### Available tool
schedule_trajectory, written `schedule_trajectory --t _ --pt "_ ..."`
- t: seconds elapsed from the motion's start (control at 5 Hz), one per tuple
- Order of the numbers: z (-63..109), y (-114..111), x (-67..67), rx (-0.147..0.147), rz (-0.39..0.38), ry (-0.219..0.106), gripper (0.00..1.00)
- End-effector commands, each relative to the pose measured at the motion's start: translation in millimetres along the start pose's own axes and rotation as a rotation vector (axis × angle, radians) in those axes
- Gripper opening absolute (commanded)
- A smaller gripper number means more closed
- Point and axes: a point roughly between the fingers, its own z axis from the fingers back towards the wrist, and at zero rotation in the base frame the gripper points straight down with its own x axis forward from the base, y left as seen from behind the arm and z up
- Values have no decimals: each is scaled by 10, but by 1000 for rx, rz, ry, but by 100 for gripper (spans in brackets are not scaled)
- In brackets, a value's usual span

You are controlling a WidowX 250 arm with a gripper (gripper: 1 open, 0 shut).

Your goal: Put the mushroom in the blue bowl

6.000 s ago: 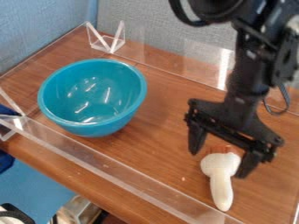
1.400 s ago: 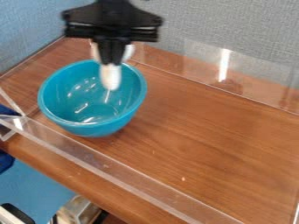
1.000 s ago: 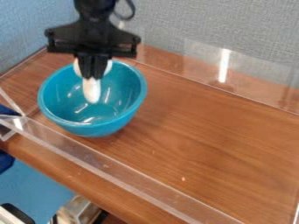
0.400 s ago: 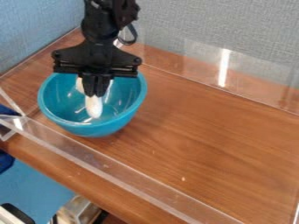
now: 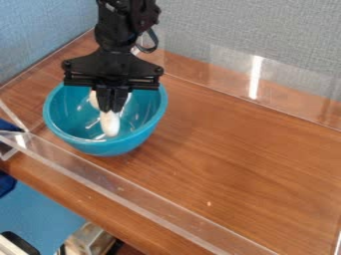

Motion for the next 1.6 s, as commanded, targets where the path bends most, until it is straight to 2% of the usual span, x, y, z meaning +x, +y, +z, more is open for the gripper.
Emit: schedule_trajectory --t 0.0,0.6,0.8,1.4 --pt "38 27 104 -16 34 -21 0" --pt "34 13 137 -26 51 -16 0" --pt "-17 -18 135 -22 52 -9 100" --pt "-171 -62 134 2 63 5 100"
